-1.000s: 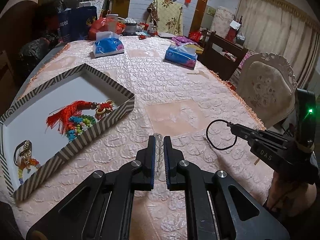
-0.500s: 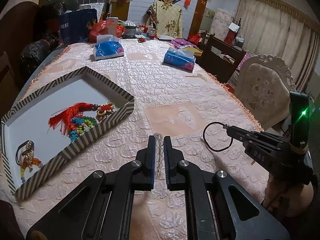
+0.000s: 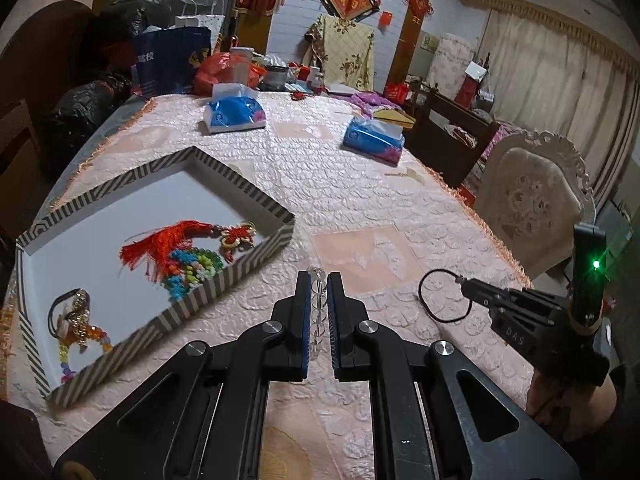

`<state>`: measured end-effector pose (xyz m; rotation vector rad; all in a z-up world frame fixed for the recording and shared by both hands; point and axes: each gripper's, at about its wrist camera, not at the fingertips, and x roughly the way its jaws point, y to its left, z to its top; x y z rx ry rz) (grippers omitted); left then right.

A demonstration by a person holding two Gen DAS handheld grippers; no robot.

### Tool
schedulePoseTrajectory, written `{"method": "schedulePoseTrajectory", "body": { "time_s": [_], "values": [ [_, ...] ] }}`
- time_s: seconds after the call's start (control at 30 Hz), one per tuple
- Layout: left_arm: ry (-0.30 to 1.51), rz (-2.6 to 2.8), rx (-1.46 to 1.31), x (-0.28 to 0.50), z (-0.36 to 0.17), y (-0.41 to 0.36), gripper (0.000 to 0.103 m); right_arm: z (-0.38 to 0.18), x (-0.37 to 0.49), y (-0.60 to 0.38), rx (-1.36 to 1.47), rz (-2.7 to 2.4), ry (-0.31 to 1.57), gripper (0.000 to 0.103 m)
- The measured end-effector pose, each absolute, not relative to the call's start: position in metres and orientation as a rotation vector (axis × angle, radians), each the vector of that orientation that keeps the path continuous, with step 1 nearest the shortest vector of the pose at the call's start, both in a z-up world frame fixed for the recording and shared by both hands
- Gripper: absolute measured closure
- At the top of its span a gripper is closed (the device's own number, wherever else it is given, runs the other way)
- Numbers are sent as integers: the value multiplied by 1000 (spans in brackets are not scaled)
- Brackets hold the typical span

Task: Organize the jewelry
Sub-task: 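Lift the clear bracelet with the left gripper while the right lifts the black hair tie, then carry the bracelet and hair tie over the box and lower them inside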

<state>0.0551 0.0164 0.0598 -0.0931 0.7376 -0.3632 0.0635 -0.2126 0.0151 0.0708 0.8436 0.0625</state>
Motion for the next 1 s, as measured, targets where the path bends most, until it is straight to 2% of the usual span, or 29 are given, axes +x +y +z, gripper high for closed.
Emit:
{"method": "schedulePoseTrajectory", "body": {
  "time_s": [0.53, 1.0],
  "values": [
    [664, -236, -140, 73, 83, 81, 97, 27, 72, -191, 22, 90, 837, 100],
    [722, -68, -203, 87, 36, 146, 97, 48, 97, -128, 0, 222, 807, 100]
  ]
}}
